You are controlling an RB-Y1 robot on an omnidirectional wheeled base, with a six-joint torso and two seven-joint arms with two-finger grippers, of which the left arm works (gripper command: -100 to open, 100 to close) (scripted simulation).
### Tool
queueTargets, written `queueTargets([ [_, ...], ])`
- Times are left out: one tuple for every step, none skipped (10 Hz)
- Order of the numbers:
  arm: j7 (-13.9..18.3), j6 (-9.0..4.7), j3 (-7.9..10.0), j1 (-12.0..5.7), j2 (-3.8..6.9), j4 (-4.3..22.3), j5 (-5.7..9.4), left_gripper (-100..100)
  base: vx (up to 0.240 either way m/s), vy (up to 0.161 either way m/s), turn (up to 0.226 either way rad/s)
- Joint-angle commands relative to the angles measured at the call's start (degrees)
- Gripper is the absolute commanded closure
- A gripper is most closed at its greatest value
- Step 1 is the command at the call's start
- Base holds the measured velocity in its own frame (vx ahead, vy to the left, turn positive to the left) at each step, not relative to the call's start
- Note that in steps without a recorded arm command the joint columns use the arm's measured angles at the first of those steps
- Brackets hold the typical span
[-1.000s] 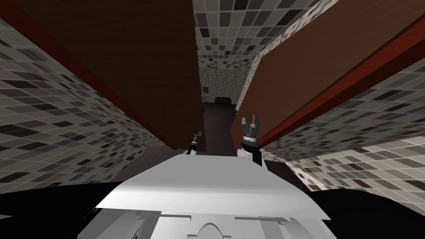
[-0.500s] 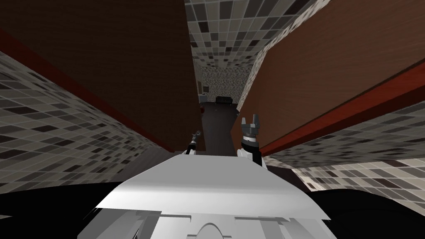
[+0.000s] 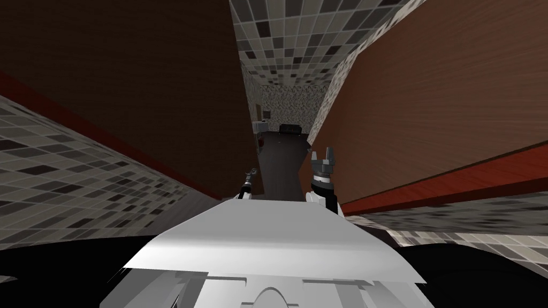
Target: Push the door open
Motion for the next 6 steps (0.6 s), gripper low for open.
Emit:
queueTargets([
  [0.3,-1.88,0.67,-1.61,0.57,2.86,0.31,100,0.055,-0.015,-0.001],
  [0.3,-1.88,0.67,-1.61,0.57,2.97,0.31,100,0.0,0.01,-0.016],
  [0.08,-1.91,1.35,-1.62,0.67,3.1,0.62,100,0.04,-0.021,0.03],
  [0.08,-1.91,1.35,-1.62,0.67,3.1,0.62,100,0.06,-0.043,0.039],
  [-0.25,-1.96,2.38,-1.63,0.82,3.29,1.1,100,0.136,-0.067,0.062],
  [-0.36,-1.97,2.72,-1.63,0.87,3.35,1.26,100,0.154,-0.071,0.065],
])
